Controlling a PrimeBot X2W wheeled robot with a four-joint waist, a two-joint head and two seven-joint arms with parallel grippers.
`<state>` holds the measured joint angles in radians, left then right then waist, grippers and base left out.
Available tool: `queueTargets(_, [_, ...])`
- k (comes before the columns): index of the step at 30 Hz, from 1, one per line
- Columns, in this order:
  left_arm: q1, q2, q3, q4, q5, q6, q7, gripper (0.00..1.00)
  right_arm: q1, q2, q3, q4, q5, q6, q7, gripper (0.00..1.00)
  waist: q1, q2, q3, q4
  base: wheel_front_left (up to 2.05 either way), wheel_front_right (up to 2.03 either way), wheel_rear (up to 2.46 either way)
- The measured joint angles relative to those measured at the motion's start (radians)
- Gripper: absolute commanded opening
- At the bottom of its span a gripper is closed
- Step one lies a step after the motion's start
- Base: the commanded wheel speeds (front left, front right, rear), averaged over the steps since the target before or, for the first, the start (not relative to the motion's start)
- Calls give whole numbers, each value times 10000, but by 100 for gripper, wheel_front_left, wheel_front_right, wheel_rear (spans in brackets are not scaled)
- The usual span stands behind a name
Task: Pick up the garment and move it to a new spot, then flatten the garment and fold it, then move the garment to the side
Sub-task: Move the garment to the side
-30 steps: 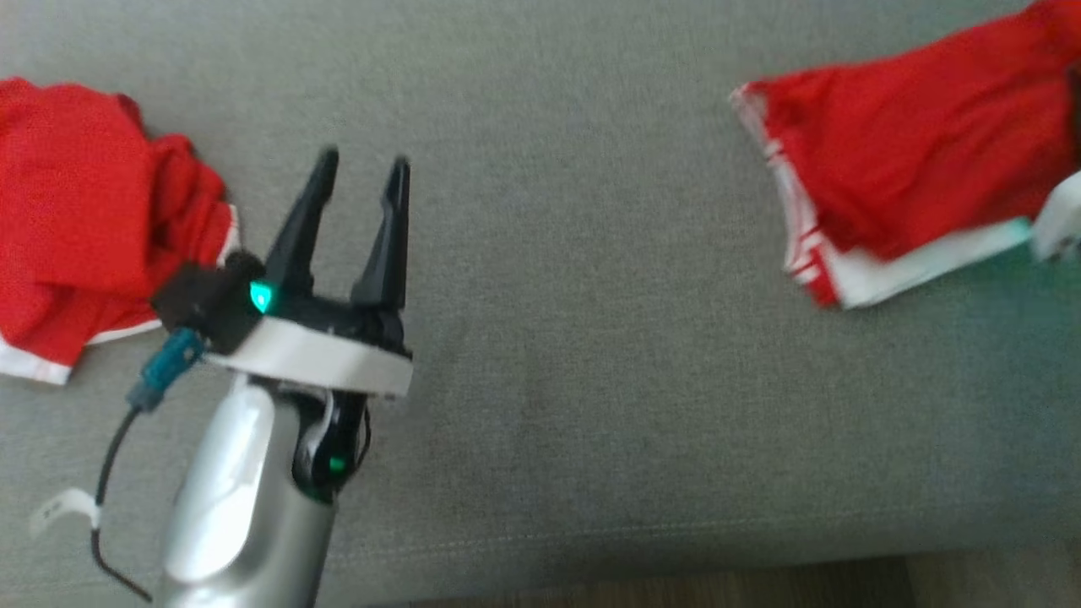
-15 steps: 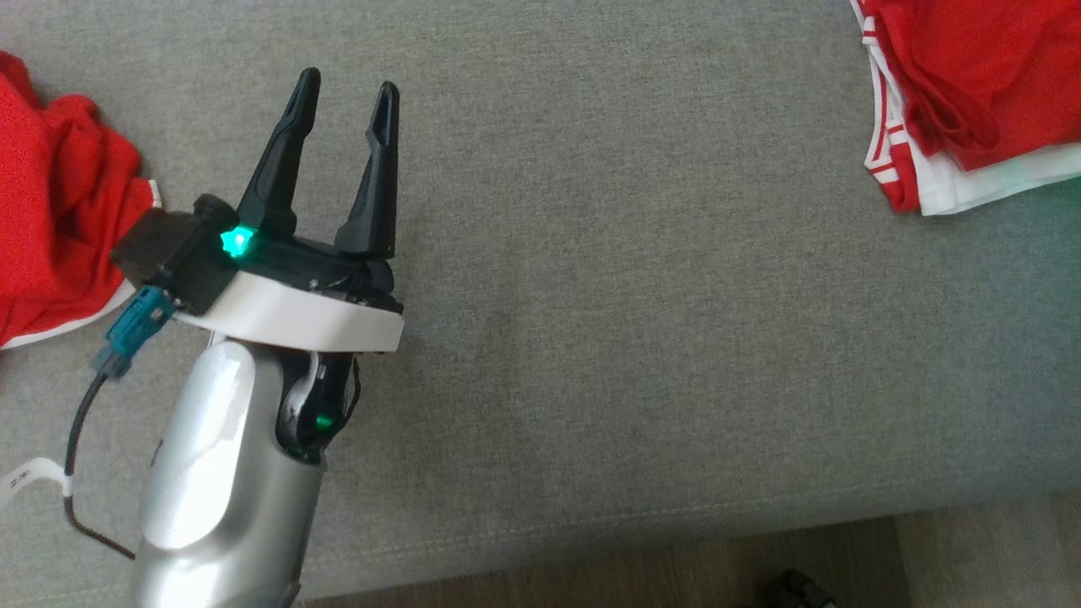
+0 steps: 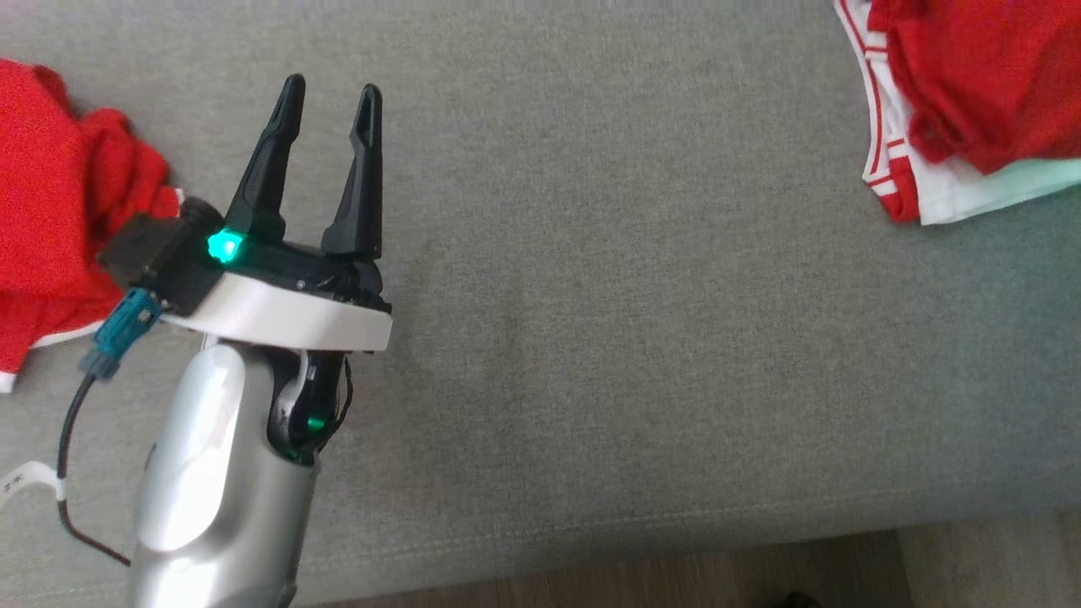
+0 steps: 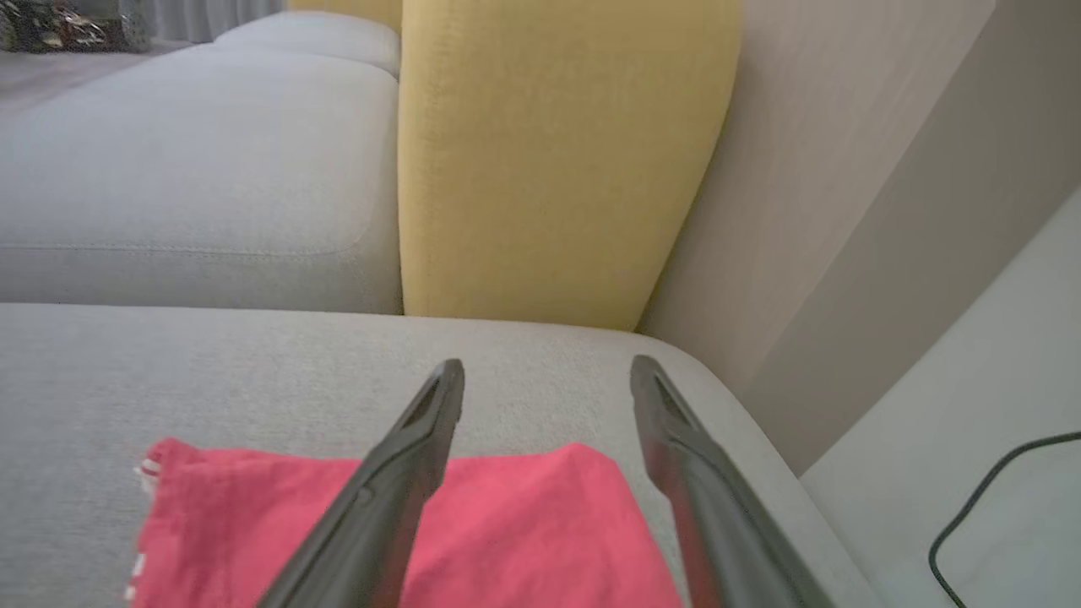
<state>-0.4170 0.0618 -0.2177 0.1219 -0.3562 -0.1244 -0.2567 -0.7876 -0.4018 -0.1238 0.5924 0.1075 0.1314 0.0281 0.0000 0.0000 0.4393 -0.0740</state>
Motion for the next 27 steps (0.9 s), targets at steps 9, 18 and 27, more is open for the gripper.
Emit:
queueTargets(9, [901,-173,468,186,-196,-2,0,100,1061,1298,1294,-1440,324,0,-412,100,0,0,-1294,387,0,0,0])
queueTargets(18, [2163,-217,602,226,-802,151,0,100,3418,2500,1394,-2479,393,0,-1653,100,-1,0,-2564,1165,0,0,0])
queueTargets(27, [3254,-209,326,190,-570,299,0,100,5449,3333,1014,-2828,-293,0,-2510,100,-1,0,-3393,1647,0,0,0])
